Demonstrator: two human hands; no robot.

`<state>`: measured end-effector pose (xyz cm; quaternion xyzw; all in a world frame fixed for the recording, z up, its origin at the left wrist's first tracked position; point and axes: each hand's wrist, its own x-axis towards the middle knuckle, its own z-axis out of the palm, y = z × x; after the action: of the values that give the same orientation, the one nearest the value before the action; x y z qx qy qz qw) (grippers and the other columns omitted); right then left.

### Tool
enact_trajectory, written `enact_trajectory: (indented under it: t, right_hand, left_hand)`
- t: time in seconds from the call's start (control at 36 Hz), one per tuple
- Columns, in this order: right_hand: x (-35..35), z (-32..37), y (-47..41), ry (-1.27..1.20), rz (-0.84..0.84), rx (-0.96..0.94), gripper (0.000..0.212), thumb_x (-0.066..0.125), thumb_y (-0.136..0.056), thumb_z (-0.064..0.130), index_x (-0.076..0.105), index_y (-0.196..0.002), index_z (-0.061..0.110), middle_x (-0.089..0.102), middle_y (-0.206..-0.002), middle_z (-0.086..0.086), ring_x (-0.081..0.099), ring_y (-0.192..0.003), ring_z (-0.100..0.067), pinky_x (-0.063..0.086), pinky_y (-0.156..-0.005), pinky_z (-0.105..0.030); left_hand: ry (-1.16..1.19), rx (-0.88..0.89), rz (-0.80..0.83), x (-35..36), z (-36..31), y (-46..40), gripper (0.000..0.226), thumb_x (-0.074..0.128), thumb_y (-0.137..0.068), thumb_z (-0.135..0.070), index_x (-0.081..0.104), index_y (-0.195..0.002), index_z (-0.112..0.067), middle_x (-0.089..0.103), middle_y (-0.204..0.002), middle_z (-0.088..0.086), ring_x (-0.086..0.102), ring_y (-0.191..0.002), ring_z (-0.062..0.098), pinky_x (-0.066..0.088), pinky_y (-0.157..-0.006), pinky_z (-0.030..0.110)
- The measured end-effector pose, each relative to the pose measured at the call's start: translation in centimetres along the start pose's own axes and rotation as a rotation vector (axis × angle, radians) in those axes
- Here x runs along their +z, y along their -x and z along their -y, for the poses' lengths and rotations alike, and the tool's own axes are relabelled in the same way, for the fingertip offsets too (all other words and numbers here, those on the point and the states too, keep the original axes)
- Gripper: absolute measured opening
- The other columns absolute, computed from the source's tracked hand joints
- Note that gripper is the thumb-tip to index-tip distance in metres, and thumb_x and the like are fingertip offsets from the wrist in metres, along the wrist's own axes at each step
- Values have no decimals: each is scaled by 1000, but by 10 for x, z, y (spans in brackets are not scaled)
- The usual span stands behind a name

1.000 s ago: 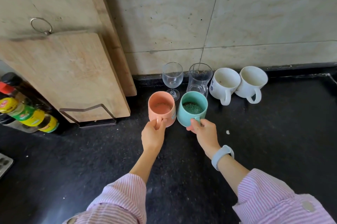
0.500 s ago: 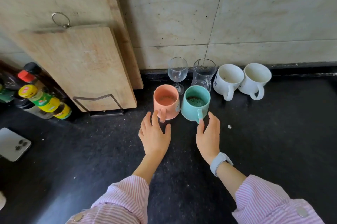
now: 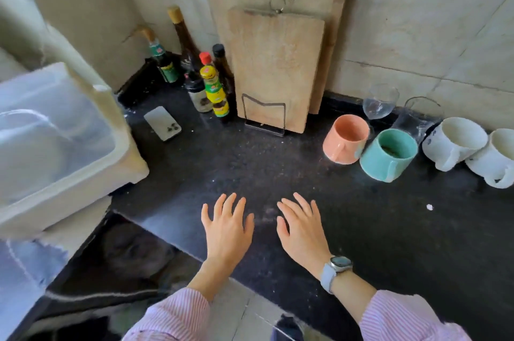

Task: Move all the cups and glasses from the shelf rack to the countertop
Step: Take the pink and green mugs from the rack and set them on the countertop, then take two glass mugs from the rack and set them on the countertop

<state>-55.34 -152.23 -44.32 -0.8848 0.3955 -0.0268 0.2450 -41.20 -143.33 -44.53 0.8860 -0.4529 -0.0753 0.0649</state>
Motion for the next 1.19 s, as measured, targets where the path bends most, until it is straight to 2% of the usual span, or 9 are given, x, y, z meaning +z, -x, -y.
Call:
enact_trajectory:
  t: [0.11, 0.19, 0.28, 0.53, 0.67, 0.78, 0.86, 0.97, 1.19]
  right_hand:
    - [10, 67, 1, 15, 94, -175, 43, 34, -96, 30, 43, -136, 17, 41, -146, 3, 18, -143, -18, 10, -117, -49]
    - [26, 127, 16, 15, 163, -314, 42, 34, -96, 29, 43, -135, 17, 42, -145, 1, 21, -141, -18, 14, -116, -46]
    - [47, 193, 50, -40, 180, -490, 38, 38, -95, 26, 52, -129, 16, 53, -135, -3, 36, -133, -21, 26, -110, -37]
    - [142, 385, 253, -103, 418, -967, 33, 40, -94, 26, 59, -120, 17, 62, -122, -2, 48, -121, -20, 37, -103, -35]
    - [176, 470, 361, -2, 601, -1211, 37, 38, -95, 28, 53, -128, 20, 56, -132, 0, 45, -125, -19, 36, -105, -35]
    - [199, 532, 429, 39, 690, -1381, 36, 39, -94, 28, 53, -127, 21, 55, -133, 1, 47, -123, -20, 38, -103, -36]
    - [222, 571, 473, 96, 749, -1470, 34, 38, -94, 29, 57, -121, 18, 58, -128, -3, 49, -119, -25, 42, -98, -40]
    - [262, 615, 521, 147, 872, -1542, 32, 38, -93, 28, 62, -110, 14, 63, -118, -8, 55, -109, -30, 47, -90, -44]
    - [338, 710, 549, 150, 1051, -1555, 32, 38, -91, 26, 65, -90, 10, 69, -93, -7, 63, -89, -27, 52, -79, -40]
  left_hand:
    - [47, -107, -158, -34, 58, 49, 36, 60, -86, -29, 61, -118, -14, 61, -127, 7, 52, -123, 26, 34, -103, 53]
    - [78, -247, -217, -59, 108, 104, 38, 52, -90, -31, 57, -124, -17, 56, -133, 4, 46, -128, 22, 33, -105, 44]
    - [83, -415, -311, -81, 159, 176, 39, 52, -90, -33, 56, -126, -18, 54, -135, 3, 44, -129, 22, 34, -104, 42]
    - [39, -931, -477, -103, 282, 477, 29, 64, -82, -24, 66, -109, -13, 67, -113, 6, 61, -107, 26, 44, -91, 44]
    - [-1, -1253, -565, -123, 318, 621, 28, 62, -82, -22, 67, -108, -13, 66, -115, 9, 59, -110, 28, 41, -96, 46]
    - [-41, -1420, -651, -135, 334, 710, 27, 63, -80, -18, 67, -106, -11, 68, -109, 10, 62, -102, 31, 44, -88, 45]
    - [12, -1597, -614, -133, 347, 762, 32, 54, -86, -26, 60, -116, -15, 61, -122, 6, 54, -114, 27, 38, -95, 39]
    - [64, -1735, -652, -120, 373, 814, 32, 49, -90, -26, 57, -119, -15, 59, -125, 5, 52, -115, 24, 37, -95, 37]
    - [234, -1867, -560, -109, 463, 854, 36, 42, -93, -31, 53, -125, -18, 57, -128, 3, 49, -119, 21, 34, -100, 36]
